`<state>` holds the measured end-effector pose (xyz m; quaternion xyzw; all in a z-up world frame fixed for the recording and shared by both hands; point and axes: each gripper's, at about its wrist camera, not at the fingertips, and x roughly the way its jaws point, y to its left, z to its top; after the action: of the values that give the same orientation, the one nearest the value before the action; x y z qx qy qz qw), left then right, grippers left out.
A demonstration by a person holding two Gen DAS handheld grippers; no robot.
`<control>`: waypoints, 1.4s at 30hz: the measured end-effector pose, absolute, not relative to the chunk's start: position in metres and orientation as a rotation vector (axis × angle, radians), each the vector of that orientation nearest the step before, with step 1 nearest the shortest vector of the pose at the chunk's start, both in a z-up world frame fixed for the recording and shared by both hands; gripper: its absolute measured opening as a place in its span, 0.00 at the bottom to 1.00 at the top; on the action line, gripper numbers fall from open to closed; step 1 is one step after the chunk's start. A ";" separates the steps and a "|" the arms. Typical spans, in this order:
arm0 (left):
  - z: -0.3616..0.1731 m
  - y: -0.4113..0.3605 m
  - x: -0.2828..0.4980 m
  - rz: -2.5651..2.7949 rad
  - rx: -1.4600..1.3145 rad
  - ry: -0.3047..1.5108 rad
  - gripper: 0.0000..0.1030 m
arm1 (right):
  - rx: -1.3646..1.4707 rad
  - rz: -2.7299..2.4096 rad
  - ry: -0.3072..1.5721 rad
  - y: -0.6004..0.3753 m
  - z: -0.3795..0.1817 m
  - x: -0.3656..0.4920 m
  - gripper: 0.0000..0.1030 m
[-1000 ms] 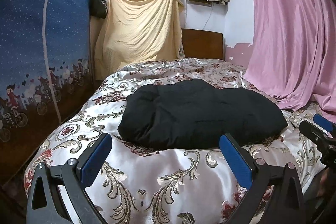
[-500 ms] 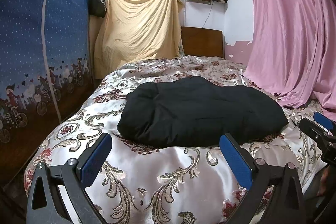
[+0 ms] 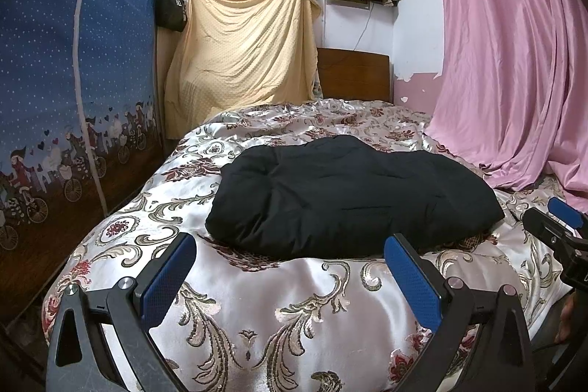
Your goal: Fold large clothes
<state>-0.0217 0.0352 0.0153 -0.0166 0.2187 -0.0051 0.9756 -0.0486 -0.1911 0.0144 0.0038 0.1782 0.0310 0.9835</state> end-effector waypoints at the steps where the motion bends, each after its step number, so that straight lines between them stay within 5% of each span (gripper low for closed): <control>1: 0.015 0.035 -0.022 -0.009 -0.033 0.441 1.00 | 0.008 0.063 0.358 -0.191 0.014 -0.048 0.98; 42: 0.018 0.036 -0.022 -0.009 -0.031 0.433 1.00 | 0.013 0.058 0.359 -0.187 0.014 -0.048 0.98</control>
<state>-0.0219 0.0363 0.0176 -0.0155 0.2146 -0.0045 0.9766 -0.0482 -0.1873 0.0136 0.0066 0.1783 0.0290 0.9835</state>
